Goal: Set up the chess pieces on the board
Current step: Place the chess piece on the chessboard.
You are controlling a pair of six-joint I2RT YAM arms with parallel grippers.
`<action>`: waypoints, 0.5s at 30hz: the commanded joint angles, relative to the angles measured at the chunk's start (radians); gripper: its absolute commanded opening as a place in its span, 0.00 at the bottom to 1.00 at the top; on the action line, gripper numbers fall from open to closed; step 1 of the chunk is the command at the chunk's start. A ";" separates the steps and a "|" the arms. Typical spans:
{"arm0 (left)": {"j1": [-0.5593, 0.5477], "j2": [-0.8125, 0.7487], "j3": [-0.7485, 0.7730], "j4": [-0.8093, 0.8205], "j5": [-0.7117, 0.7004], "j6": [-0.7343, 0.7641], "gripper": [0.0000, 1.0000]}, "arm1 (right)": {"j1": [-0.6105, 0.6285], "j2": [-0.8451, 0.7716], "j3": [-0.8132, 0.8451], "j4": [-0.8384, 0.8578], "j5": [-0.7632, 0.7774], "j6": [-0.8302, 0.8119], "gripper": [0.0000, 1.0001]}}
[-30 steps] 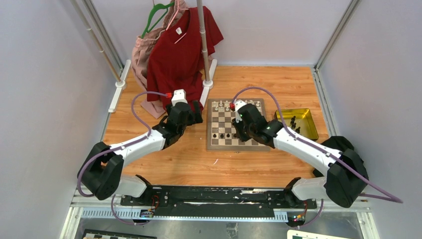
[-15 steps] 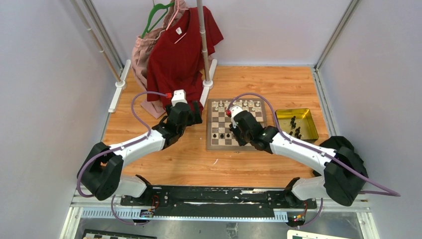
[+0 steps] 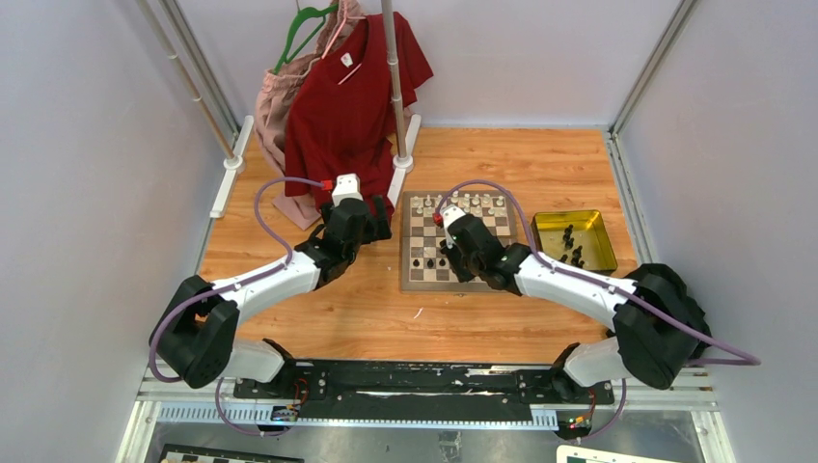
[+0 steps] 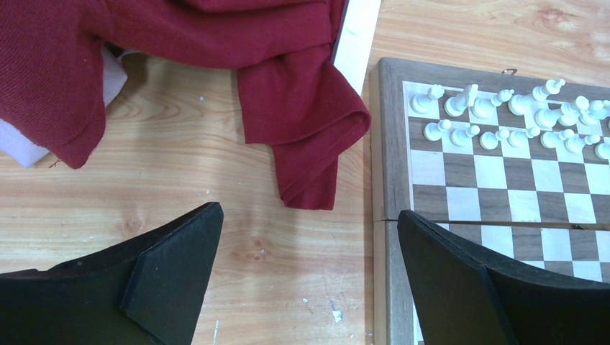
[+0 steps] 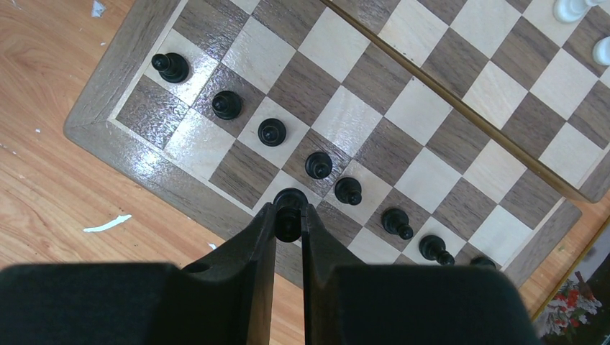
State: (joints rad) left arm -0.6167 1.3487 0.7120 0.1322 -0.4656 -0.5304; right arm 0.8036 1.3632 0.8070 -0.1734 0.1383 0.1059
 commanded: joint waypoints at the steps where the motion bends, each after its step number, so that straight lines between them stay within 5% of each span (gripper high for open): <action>1: 0.007 -0.010 -0.006 0.012 -0.031 0.009 0.98 | 0.011 0.022 -0.012 0.021 -0.014 0.010 0.00; 15: 0.007 0.002 -0.008 0.013 -0.034 0.007 0.98 | 0.011 0.054 -0.019 0.034 -0.028 0.011 0.00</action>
State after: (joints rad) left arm -0.6167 1.3491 0.7116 0.1322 -0.4732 -0.5304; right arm 0.8036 1.4048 0.8047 -0.1528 0.1211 0.1093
